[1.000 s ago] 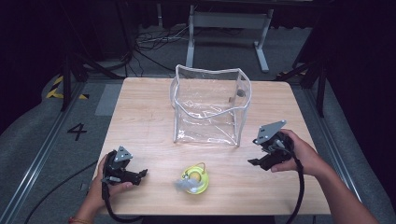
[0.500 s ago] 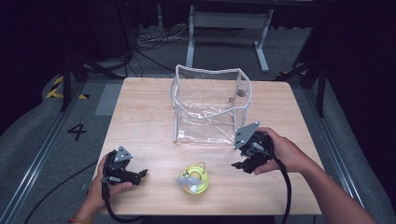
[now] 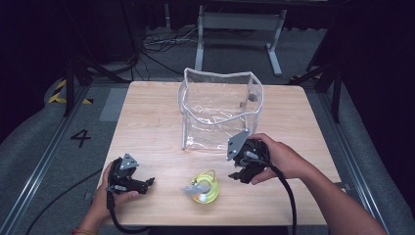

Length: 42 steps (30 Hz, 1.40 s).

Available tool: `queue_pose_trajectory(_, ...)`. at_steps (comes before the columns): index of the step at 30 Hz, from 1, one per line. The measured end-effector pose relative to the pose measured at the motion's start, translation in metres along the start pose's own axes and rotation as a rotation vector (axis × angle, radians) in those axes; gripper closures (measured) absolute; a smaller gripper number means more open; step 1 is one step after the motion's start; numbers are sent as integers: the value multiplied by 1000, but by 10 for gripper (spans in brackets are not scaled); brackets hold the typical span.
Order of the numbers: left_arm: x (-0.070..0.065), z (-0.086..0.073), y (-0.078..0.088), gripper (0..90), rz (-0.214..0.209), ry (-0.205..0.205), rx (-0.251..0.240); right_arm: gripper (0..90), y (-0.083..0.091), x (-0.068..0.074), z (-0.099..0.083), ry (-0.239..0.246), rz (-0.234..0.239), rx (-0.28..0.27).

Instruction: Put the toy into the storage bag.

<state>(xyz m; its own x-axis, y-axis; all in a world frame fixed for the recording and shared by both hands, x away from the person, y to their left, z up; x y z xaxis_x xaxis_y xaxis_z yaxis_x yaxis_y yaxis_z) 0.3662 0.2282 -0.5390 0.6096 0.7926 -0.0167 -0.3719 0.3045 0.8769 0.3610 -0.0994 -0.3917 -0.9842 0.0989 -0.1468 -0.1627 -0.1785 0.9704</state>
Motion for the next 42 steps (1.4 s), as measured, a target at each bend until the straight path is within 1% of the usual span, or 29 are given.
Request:
queue_pose_trajectory(5,1,0,0,5,4,-4,-2,336,-3,5,14,33,11,3)
queue_pose_trajectory(7,1,0,0,5,4,-4,-2,338,-4,7,18,45,28,0)
queue_pose_trajectory(9,1,0,0,5,4,-4,-2,337,-4,9,21,55,24,4)
queue_pose_trajectory(10,0,0,0,5,-3,2,2,342,-4,10,23,63,29,2)
queue_pose_trajectory(11,1,0,0,5,4,-4,-2,349,-3,11,25,64,35,-2)
queue_pose_trajectory(14,1,0,0,5,4,-4,-3,361,-1,12,31,76,34,-4)
queue_pose_trajectory(16,1,0,0,5,4,-4,-2,373,2,14,37,101,37,-5)
queue_pose_trajectory(19,1,0,0,5,4,-4,-3,385,8,18,45,115,43,-10)
queue_pose_trajectory(21,1,0,0,5,4,-4,-2,429,12,19,51,135,34,-3)
queue_pose_trajectory(22,0,0,0,5,2,-2,-1,457,13,19,53,130,25,1)
queue_pose_trajectory(24,1,0,0,5,4,-4,-2,541,16,19,58,129,33,-7)
queue_pose_trajectory(25,1,0,0,5,4,-4,-2,573,19,20,60,136,39,-7)
queue_pose_trajectory(26,1,0,0,5,4,-4,-2,573,19,20,60,136,39,-7)
queue_pose_trajectory(28,1,0,0,5,4,-4,-2,696,22,21,62,148,43,0)
queue_pose_trajectory(29,1,0,0,5,4,-3,-3,783,25,22,63,150,50,8)
queue_pose_trajectory(31,1,0,0,5,4,-4,-2,860,28,22,63,158,48,18)
queue_pose_trajectory(32,1,0,0,5,4,-4,-2,876,29,22,63,159,46,24)
queue_pose_trajectory(33,1,0,0,5,4,-4,-2,883,30,23,62,172,45,36)
queue_pose_trajectory(36,1,0,0,5,4,-4,-2,885,32,23,62,173,49,71)
queue_pose_trajectory(38,1,0,0,5,4,-4,-2,884,33,23,62,171,51,76)
queue_pose_trajectory(39,1,0,0,5,4,-4,-2,884,34,23,60,167,51,88)
queue_pose_trajectory(40,1,0,0,5,4,-3,-2,884,35,23,59,169,42,97)
queue_pose_trajectory(42,1,0,0,5,4,-4,-2,884,37,20,54,151,34,102)
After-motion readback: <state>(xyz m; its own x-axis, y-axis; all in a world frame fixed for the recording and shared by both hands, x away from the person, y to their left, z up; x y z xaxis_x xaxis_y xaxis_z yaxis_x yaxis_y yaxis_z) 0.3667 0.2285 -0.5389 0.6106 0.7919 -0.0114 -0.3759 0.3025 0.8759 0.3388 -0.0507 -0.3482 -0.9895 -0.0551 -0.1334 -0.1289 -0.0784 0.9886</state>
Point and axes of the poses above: each handheld gripper's, and its own axes: y roughly backward along the jaws, z roughly out of its top, x roughly to its left, the point moved 6 cm from there along -y, roughly forward along the jaws, and after that the axes turned 12 degrees about x, right-handed, at the moved point
